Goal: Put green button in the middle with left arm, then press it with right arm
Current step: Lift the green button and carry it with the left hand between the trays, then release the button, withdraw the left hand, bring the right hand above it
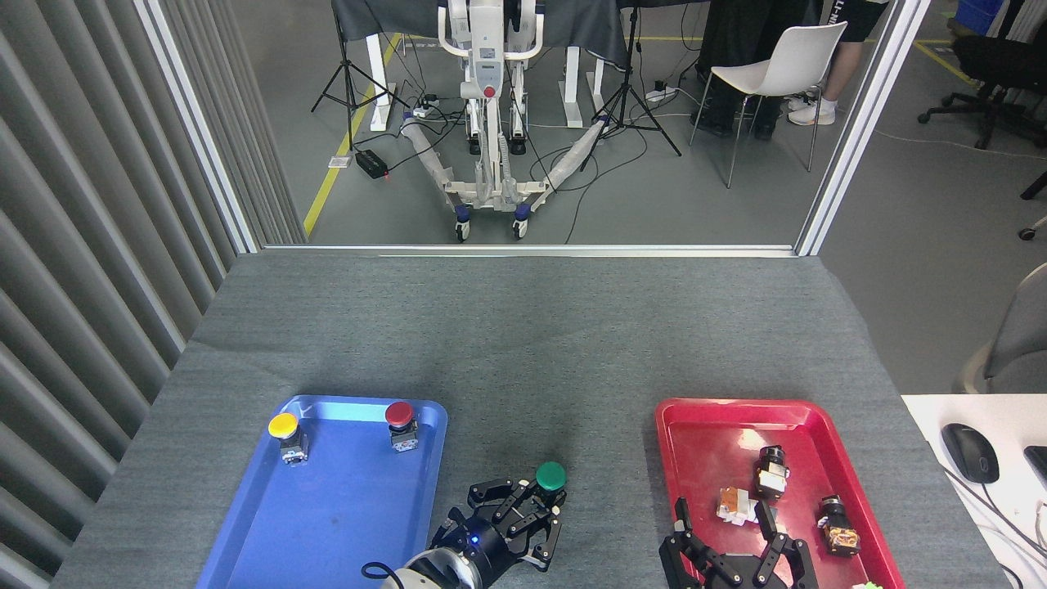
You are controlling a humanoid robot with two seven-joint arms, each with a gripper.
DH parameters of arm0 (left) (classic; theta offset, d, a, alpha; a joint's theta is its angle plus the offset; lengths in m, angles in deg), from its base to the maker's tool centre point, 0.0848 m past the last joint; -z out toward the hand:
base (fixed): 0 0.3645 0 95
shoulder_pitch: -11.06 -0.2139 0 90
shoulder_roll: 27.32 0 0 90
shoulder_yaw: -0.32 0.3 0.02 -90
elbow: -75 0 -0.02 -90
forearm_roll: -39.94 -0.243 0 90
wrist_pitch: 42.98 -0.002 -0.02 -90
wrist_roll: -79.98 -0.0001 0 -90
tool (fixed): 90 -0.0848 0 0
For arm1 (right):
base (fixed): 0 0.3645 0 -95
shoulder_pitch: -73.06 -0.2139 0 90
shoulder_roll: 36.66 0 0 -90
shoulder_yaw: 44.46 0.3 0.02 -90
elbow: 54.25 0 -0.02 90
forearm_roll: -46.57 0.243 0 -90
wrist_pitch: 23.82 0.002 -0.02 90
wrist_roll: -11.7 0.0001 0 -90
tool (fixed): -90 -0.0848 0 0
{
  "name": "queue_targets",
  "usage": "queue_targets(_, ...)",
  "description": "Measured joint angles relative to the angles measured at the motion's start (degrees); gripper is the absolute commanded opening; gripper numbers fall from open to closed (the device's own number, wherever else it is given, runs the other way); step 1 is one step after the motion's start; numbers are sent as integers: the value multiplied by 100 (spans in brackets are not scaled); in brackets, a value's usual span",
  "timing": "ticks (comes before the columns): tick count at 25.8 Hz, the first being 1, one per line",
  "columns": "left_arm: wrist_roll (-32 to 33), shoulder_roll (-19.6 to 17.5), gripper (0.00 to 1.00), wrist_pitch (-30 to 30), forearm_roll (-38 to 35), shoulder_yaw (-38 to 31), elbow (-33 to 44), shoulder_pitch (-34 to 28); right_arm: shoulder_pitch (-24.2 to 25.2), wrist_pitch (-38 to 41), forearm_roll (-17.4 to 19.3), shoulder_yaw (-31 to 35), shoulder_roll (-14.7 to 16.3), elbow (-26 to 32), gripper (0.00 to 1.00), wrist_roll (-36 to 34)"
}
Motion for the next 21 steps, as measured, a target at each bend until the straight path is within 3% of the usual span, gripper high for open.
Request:
queue_targets(1, -12, 0, 91, 2, 2, 10, -13, 0, -3, 0, 0, 0, 0, -5, 100, 0)
queue_targets(2, -18, 0, 99, 4, 3, 20, -19, 0, -4, 0, 0, -1, 0, -6, 100, 0)
queue_targets(9, -30, -6, 99, 35, 6, 47, 162, -44, 0, 0, 0, -6, 0, -22, 100, 1)
queue_targets(15, -5, -80, 99, -422, 4, -18, 1399, -662, -90, 0, -3, -14, -6, -28, 98, 7)
queue_targets(17, 0, -169, 99, -947, 5, -118, 2059, -1031, -107, 0, -11, -59, -18, -30, 91, 31)
queue_targets(18, -1, -208, 99, -1255, 7, -185, 2356, -1219, -128, 0, -16, -105, -22, -30, 84, 81)
queue_targets(21, -3, -327, 99, -1994, 54, -465, 3232, -1763, -258, -9, -27, -233, -30, -31, 50, 213)
